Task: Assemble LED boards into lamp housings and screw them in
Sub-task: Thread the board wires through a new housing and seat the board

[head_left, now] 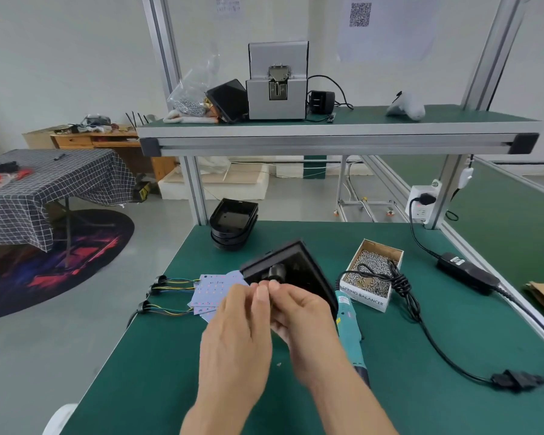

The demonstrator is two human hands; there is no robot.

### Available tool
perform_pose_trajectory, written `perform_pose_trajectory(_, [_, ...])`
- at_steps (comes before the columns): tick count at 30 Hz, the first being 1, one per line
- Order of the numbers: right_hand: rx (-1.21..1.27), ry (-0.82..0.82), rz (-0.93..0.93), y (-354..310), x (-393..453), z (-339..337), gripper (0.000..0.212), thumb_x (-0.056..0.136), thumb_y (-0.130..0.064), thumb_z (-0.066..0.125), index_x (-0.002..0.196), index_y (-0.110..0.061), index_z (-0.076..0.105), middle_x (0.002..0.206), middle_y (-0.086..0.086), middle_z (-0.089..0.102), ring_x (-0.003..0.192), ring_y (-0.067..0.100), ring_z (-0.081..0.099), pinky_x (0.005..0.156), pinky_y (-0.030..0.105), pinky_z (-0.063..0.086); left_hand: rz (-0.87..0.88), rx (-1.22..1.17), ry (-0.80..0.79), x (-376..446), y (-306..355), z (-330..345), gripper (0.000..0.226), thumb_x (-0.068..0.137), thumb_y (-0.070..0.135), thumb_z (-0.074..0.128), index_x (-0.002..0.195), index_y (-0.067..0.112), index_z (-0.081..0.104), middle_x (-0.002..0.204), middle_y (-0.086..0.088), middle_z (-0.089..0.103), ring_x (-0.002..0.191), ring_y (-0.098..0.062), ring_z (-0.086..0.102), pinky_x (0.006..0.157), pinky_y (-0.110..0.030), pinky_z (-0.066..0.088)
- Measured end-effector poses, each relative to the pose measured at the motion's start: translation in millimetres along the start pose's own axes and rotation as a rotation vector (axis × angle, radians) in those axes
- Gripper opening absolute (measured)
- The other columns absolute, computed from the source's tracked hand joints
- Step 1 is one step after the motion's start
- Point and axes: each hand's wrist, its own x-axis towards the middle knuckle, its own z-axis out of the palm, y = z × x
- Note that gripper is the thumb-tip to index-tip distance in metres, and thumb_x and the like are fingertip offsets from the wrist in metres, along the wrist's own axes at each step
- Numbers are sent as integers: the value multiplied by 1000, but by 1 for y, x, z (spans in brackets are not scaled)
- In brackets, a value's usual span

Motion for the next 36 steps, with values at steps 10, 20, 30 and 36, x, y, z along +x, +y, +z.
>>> perform_pose_trajectory(10, [-780, -64, -413, 3, -19, 5, 31, 97, -32, 54, 120, -49, 67, 92, -30, 71, 84, -3, 66, 71, 14, 47, -268, -455, -103, 38, -4, 10, 31, 98, 41, 67, 87, 14, 56, 58, 6, 58, 55, -10, 57, 57, -29, 47])
perform_pose_trajectory(20, [-883, 221, -739, -10, -56, -37, 16, 94, -42, 65, 88, -37, 78, 55, -15, 57, 44, 1, 47, 49, 10, 38, -28, -446, -286, 33, -2, 8, 31, 85, 67, 54, 85, 37, 57, 65, 11, 69, 48, -10, 35, 48, -18, 32])
perform_pose_trajectory(30, [-418, -259, -344, -34, -19, -79, 105, 74, -81, 71, 160, -47, 21, 160, -22, 40, 153, 6, 31, 124, 51, 29, 158, -564, -449, 33, 5, -18, 10, 95, 31, 67, 102, 32, 59, 96, 8, 74, 97, -14, 74, 82, -16, 51])
perform_pose_trajectory(36, [-501, -539, -361, -57, -19, -76, 114, 74, -77, 75, 163, -48, 10, 168, -15, 28, 156, 14, 26, 125, 47, 29, 265, -547, -627, 33, 8, -37, 10, 101, 12, 59, 108, 7, 54, 87, 12, 72, 74, 1, 64, 73, -7, 45])
